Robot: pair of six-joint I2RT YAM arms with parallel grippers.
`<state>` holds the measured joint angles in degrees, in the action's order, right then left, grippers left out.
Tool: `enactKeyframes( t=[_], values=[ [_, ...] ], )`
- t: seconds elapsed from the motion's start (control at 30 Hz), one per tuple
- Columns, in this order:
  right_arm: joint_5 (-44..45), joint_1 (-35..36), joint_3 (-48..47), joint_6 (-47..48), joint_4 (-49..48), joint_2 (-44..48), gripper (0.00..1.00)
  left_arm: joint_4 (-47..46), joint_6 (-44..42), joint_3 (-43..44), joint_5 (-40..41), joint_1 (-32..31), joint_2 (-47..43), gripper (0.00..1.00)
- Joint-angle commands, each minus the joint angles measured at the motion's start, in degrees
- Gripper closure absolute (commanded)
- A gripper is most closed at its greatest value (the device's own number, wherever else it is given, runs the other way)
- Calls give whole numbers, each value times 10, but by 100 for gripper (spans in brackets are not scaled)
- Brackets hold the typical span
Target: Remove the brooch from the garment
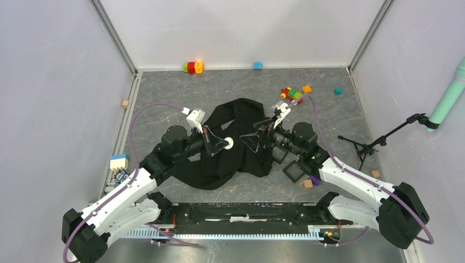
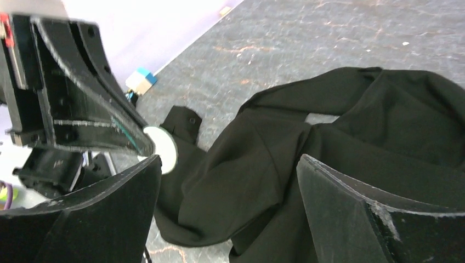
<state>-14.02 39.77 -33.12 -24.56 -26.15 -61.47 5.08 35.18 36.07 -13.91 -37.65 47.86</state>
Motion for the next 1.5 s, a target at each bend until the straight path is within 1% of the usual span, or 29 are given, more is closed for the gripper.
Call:
enactKeyframes(
  t=[0.0, 0.07, 0.17, 0.23, 0.3, 0.4, 0.5, 0.6, 0.77, 0.87, 0.97, 1.07, 1.2, 1.47],
  values=[
    [-68, 2, 21, 26, -8, 16, 3, -94, 36, 0, -49, 9, 5, 98],
    [-77, 2, 42, 31, -21, 31, 4, -104, 46, 6, -57, 11, 11, 98],
    [-113, 2, 71, 22, -67, 47, 9, -139, 64, -1, -73, 12, 10, 98],
    [-138, 2, 90, -7, -113, 46, 12, -162, 78, -13, -75, 13, 6, 98],
    [-157, 4, 111, -48, -177, 40, 18, -185, 91, -26, -84, 17, 0, 98],
    [-158, 14, 130, -89, -244, 27, 24, -221, 110, -43, -105, 19, -10, 98],
    [-146, 28, 135, -104, -279, 19, 24, -239, 117, -57, -125, 20, -14, 98],
    [-133, 44, 125, -100, -285, 9, 21, -268, 128, -69, -144, 21, -17, 98],
    [-110, 52, 113, -100, -294, 2, 21, -276, 132, -70, -168, 21, -19, 98],
    [-106, 53, 107, -101, -297, -2, 24, -284, 133, -74, -179, 21, -18, 98],
    [-97, 53, 113, -117, -323, -6, 27, -303, 133, -80, -202, 21, -14, 98],
    [-99, 53, 117, -132, -348, -8, 28, -305, 128, -85, -210, 21, -14, 98],
    [-103, 54, 109, -138, -348, -17, 29, -309, 126, -87, -220, 21, -12, 98],
    [-109, 53, 100, -147, -356, -30, 41, -308, 123, -81, -240, 21, -9, 98]
  ],
)
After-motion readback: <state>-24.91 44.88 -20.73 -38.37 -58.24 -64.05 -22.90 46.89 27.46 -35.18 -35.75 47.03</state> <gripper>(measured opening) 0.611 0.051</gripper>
